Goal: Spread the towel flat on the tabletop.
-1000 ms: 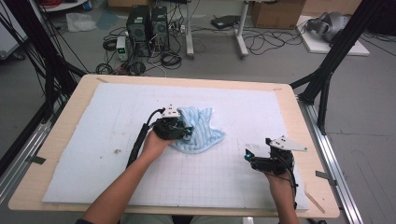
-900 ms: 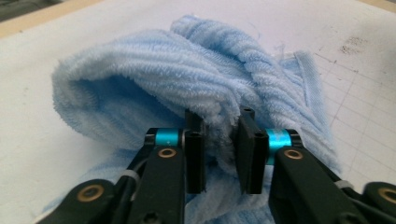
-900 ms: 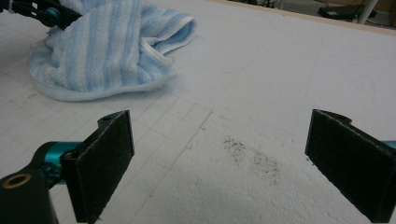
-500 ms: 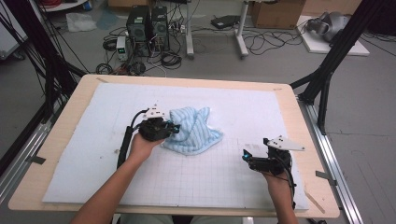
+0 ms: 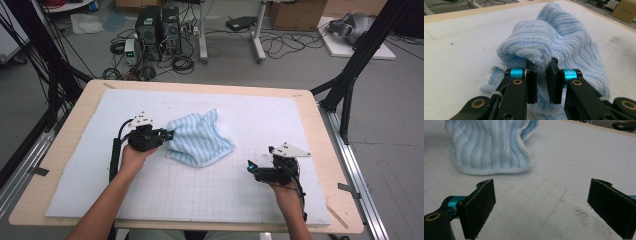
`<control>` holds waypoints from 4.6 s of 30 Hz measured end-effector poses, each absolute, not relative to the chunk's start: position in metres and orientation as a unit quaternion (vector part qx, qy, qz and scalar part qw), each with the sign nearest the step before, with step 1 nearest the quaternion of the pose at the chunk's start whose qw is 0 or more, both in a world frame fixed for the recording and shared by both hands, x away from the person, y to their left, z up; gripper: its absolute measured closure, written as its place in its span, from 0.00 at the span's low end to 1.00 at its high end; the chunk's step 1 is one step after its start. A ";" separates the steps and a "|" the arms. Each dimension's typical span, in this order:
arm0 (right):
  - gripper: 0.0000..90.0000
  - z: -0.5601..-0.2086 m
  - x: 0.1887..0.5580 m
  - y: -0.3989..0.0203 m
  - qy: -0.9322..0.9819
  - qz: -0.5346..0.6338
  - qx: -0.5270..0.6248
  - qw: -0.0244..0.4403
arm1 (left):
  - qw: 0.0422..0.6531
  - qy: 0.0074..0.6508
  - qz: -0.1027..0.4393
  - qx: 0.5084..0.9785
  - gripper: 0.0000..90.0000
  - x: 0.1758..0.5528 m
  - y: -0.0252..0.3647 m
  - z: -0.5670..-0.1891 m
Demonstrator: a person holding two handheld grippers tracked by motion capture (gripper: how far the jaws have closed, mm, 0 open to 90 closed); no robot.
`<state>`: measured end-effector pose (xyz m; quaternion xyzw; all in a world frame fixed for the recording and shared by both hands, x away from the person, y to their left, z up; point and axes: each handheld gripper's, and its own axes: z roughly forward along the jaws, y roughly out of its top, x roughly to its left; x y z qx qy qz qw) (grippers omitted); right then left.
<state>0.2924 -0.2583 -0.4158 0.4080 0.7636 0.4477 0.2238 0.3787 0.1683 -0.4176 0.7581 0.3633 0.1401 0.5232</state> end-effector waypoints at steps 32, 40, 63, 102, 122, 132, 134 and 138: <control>0.95 -0.429 0.350 -0.187 0.839 0.360 0.368 0.177 | 0.556 0.387 0.141 0.722 0.43 0.360 0.211 -0.427; 0.95 -0.415 0.306 -0.224 0.832 0.388 0.351 0.183 | 0.554 0.379 0.137 0.728 0.43 0.359 0.207 -0.427; 0.42 -0.417 0.282 -0.238 0.802 0.413 0.379 0.209 | 0.547 0.370 0.133 0.739 0.44 0.357 0.202 -0.430; 0.93 -0.413 0.320 -0.238 0.754 0.391 0.456 0.266 | 0.551 0.393 0.152 0.721 0.46 0.359 0.218 -0.428; 0.90 -0.420 0.360 -0.300 0.700 0.347 0.552 0.291 | 0.539 0.343 0.136 0.757 0.47 0.367 0.189 -0.430; 0.62 -0.400 0.332 -0.288 0.703 0.414 0.504 0.284 | 0.521 0.310 0.125 0.786 0.41 0.396 0.145 -0.425; 0.61 -0.403 0.327 -0.286 0.711 0.417 0.495 0.275 | 0.517 0.298 0.120 0.793 0.41 0.402 0.131 -0.425; 0.61 -0.413 0.320 -0.279 0.724 0.432 0.480 0.244 | 0.501 0.280 0.112 0.811 0.40 0.414 0.106 -0.423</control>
